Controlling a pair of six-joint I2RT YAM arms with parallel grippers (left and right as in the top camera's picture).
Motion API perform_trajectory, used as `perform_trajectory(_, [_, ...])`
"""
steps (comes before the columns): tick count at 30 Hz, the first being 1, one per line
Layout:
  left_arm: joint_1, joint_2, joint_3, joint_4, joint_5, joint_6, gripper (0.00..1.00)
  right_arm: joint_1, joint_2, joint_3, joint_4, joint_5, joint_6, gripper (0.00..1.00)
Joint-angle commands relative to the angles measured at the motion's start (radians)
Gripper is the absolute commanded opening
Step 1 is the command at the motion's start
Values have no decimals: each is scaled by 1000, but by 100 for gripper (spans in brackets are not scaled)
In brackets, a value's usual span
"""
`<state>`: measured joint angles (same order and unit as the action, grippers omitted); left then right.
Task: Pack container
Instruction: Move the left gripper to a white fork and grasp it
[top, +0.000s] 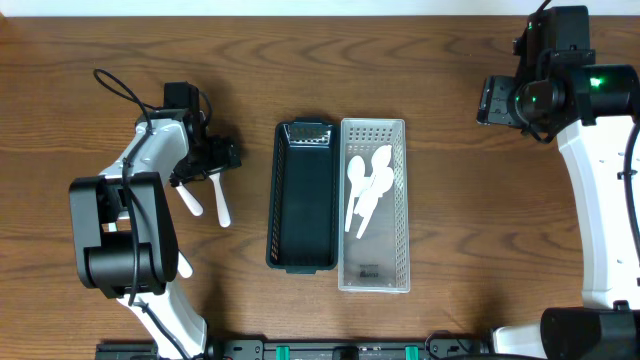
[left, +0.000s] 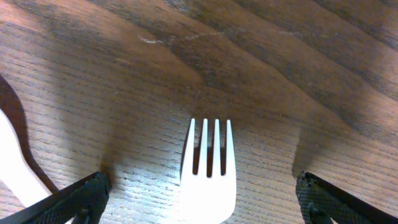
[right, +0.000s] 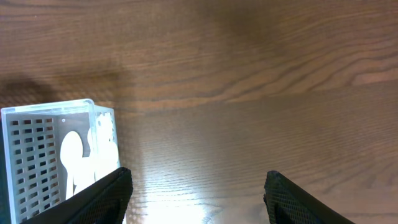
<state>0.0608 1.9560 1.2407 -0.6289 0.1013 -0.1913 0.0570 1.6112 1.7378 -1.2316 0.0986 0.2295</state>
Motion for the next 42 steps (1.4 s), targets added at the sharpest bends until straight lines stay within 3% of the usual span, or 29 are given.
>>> perform_trajectory(1, [-1,25,0,-10,-8,-13,98,-5,0,-5,-2,2,-11,72])
perform_trajectory(6, [-1,25,0,-21,-8,-13,97,-5,0,-5,-6,3,-29,72])
perform_trajectory(13, [-1,25,0,-24,-8,-13,65,-5,0,-5,-11,3,-29,73])
perform_trajectory(20, [-1,25,0,-24,-8,-13,39,-5,0,-5,-15,3,-29,73])
perform_trajectory(26, [-1,25,0,-24,-8,-13,28,-5,0,-5,-15,3,-29,73])
perform_trajectory(31, [-2,16,2,-26,-7,-13,28,-5,0,-5,-15,3,-30,73])
perform_trajectory(32, [-2,5,2,-31,-7,-13,24,-5,0,-5,-15,3,-34,73])
perform_trajectory(36, [-20,-81,20,-63,-7,-12,9,-5,0,-5,-15,3,-37,73])
perform_trajectory(42, [-114,-312,108,-143,-7,-13,7,-5,0,-5,-14,3,-37,74])
